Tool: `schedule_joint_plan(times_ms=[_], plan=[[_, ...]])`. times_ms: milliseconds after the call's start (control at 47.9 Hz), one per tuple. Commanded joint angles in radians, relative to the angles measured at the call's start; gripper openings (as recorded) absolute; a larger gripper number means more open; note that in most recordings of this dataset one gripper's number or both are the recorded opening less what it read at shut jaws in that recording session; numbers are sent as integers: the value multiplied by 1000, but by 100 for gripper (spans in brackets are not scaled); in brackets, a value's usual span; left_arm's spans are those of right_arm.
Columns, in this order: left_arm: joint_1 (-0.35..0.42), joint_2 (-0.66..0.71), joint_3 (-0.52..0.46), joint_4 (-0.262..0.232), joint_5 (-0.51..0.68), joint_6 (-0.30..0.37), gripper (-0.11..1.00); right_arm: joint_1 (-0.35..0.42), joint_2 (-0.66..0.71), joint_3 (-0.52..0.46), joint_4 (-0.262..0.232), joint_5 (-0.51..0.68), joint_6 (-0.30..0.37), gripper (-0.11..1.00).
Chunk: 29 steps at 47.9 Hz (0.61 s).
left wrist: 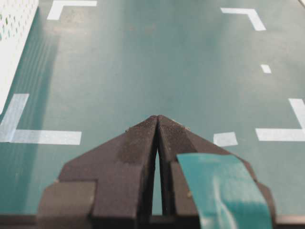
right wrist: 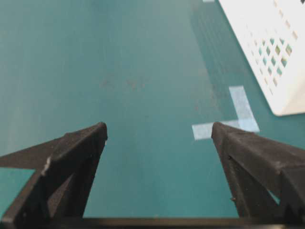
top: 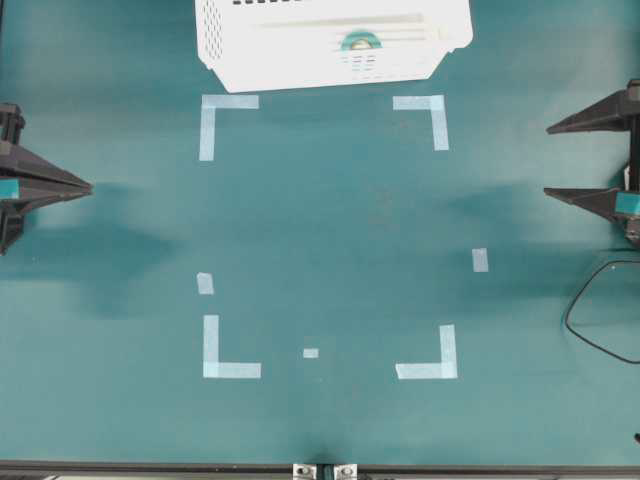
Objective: Put the tape in the middle into the white basket.
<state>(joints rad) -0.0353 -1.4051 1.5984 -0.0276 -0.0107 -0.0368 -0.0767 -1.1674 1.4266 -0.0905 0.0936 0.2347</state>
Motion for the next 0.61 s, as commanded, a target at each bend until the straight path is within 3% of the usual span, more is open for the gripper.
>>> schedule_joint_plan(times_ms=[0,585], plan=[[-3,9,-12,-2,-9,0,-11,3,9,-8,0,8,3,100],[-3,8,-14,-2,-9,0,-11,5,11,29,0,-11,3,100]])
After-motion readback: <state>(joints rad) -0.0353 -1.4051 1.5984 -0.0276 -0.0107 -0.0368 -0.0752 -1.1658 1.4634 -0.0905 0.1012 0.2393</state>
